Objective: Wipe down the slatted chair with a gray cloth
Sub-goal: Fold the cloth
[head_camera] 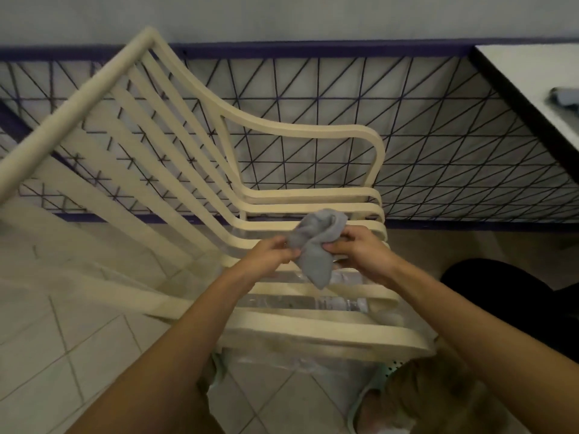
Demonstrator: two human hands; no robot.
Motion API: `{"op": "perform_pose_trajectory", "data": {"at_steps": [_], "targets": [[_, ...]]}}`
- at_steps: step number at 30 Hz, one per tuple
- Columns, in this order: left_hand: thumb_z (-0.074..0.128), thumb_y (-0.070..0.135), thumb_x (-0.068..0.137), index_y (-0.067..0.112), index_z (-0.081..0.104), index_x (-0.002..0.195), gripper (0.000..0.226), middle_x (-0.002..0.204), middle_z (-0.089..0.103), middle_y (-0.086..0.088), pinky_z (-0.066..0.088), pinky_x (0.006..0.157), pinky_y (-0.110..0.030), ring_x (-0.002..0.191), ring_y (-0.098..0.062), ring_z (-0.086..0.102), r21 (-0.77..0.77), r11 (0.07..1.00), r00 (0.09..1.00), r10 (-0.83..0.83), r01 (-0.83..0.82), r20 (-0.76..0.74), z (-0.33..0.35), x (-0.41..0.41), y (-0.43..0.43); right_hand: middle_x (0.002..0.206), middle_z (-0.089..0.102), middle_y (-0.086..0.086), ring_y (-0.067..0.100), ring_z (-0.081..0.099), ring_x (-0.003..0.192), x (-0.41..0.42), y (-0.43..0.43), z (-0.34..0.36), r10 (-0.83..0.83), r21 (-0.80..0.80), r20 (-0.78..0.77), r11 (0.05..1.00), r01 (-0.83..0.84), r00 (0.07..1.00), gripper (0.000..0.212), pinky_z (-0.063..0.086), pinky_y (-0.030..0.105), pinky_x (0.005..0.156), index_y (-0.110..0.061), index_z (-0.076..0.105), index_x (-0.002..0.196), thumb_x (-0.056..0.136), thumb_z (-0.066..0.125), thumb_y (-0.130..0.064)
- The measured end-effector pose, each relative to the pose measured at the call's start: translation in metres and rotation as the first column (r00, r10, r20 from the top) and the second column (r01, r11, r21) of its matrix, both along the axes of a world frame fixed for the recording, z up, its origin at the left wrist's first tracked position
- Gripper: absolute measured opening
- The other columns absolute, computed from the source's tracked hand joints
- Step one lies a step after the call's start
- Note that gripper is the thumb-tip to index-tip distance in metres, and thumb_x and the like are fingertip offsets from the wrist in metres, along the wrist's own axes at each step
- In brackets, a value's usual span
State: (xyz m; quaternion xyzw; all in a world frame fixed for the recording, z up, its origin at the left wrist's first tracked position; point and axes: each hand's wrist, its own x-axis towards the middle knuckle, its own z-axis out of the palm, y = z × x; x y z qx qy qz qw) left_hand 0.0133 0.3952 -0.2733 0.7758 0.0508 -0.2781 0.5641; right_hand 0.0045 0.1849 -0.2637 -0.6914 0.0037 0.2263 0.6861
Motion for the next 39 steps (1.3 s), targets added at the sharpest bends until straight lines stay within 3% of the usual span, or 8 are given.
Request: {"op": "perform_pose_trajectory", "data": {"at_steps": [5, 8, 12, 15, 19, 23, 28, 39], "targets": [[0.065, 0.027, 0.090, 0.016, 0.064, 0.120, 0.032, 0.113, 0.070, -0.003, 0.058, 0.079, -0.040, 0.102, -0.020, 0.066, -0.302, 0.939, 0.986, 0.152, -0.165, -0.067, 0.022, -0.024, -0.004, 0.122, 0.063, 0.019, 0.035, 0.060, 0.114, -0.015, 0.001, 0.027, -0.047, 0.169, -0.114, 0.983, 0.066, 0.992, 0.035, 0.051, 0.049, 0.093, 0.000, 0.057, 0.125, 0.091, 0.050, 0.000], [0.065, 0.015, 0.089, 0.007, 0.062, 0.119, 0.031, 0.104, 0.070, -0.009, 0.057, 0.064, -0.032, 0.089, -0.022, 0.066, -0.374, 0.881, 0.955, 0.292, -0.289, -0.051, 0.039, -0.038, -0.010, 0.118, 0.063, 0.019, 0.031, 0.060, 0.109, -0.024, 0.002, 0.042, -0.092, 0.132, -0.128, 0.985, 0.109, 0.987, 0.031, 0.046, 0.050, 0.097, -0.006, 0.060, 0.120, 0.095, 0.051, -0.022], [0.069, 0.013, 0.087, 0.008, 0.063, 0.118, 0.031, 0.108, 0.071, -0.008, 0.058, 0.079, -0.037, 0.100, -0.024, 0.067, -0.350, 0.873, 0.924, 0.379, -0.339, 0.051, 0.055, -0.062, -0.023, 0.109, 0.066, 0.007, 0.023, 0.062, 0.103, -0.046, 0.002, 0.058, -0.128, 0.050, -0.136, 0.989, 0.136, 0.982, 0.049, 0.051, 0.042, 0.088, -0.014, 0.065, 0.116, 0.088, 0.057, -0.053], [0.066, 0.012, 0.088, 0.010, 0.062, 0.119, 0.030, 0.109, 0.070, -0.008, 0.055, 0.086, -0.040, 0.104, -0.024, 0.065, -0.357, 0.862, 0.906, 0.414, -0.361, 0.083, 0.066, -0.074, -0.028, 0.100, 0.069, 0.006, 0.023, 0.062, 0.097, -0.058, 0.005, 0.064, -0.168, -0.055, -0.011, 0.984, 0.168, 0.986, 0.029, 0.051, 0.033, 0.074, -0.007, 0.069, 0.103, 0.084, 0.070, -0.029], [0.065, 0.016, 0.088, 0.017, 0.066, 0.104, 0.016, 0.106, 0.071, -0.001, 0.051, 0.093, -0.046, 0.106, -0.022, 0.063, -0.421, 0.805, 0.863, 0.497, -0.418, 0.094, 0.091, -0.086, -0.026, 0.093, 0.069, 0.013, 0.029, 0.064, 0.092, -0.072, -0.002, 0.084, -0.263, 0.086, -0.018, 0.961, 0.264, 0.965, 0.009, 0.055, 0.035, 0.071, -0.008, 0.066, 0.083, 0.080, 0.065, 0.000], [0.057, 0.012, 0.094, 0.016, 0.064, 0.103, 0.012, 0.102, 0.071, 0.001, 0.053, 0.084, -0.041, 0.101, -0.018, 0.064, -0.547, 0.714, 0.835, 0.548, -0.437, 0.048, 0.111, -0.097, -0.035, 0.106, 0.067, 0.015, 0.031, 0.063, 0.103, -0.088, -0.009, 0.110, -0.215, 0.287, -0.175, 0.922, 0.259, 0.961, 0.024, 0.056, 0.037, 0.070, -0.003, 0.062, 0.103, 0.079, 0.062, -0.002], [0.051, 0.009, 0.097, 0.017, 0.060, 0.118, 0.024, 0.114, 0.068, -0.004, 0.055, 0.084, -0.039, 0.104, -0.020, 0.065, -0.550, 0.744, 0.843, 0.524, -0.380, 0.126, 0.127, -0.098, -0.056, 0.110, 0.068, 0.015, 0.029, 0.066, 0.102, -0.094, -0.015, 0.130, -0.251, 0.326, -0.277, 0.884, 0.336, 0.928, 0.037, 0.056, 0.041, 0.079, -0.004, 0.059, 0.117, 0.084, 0.069, -0.017], [0.063, -0.004, 0.086, 0.012, 0.055, 0.128, 0.045, 0.116, 0.068, -0.009, 0.059, 0.070, -0.035, 0.101, -0.023, 0.068, -0.602, 0.757, 0.906, 0.403, -0.252, 0.128, 0.134, 0.017, -0.144, 0.096, 0.071, 0.011, 0.019, 0.069, 0.084, 0.009, -0.089, 0.144, -0.530, 0.021, 0.269, 0.838, 0.545, 0.804, 0.016, 0.057, 0.030, 0.068, -0.008, 0.067, 0.101, 0.092, 0.062, -0.019]]}}
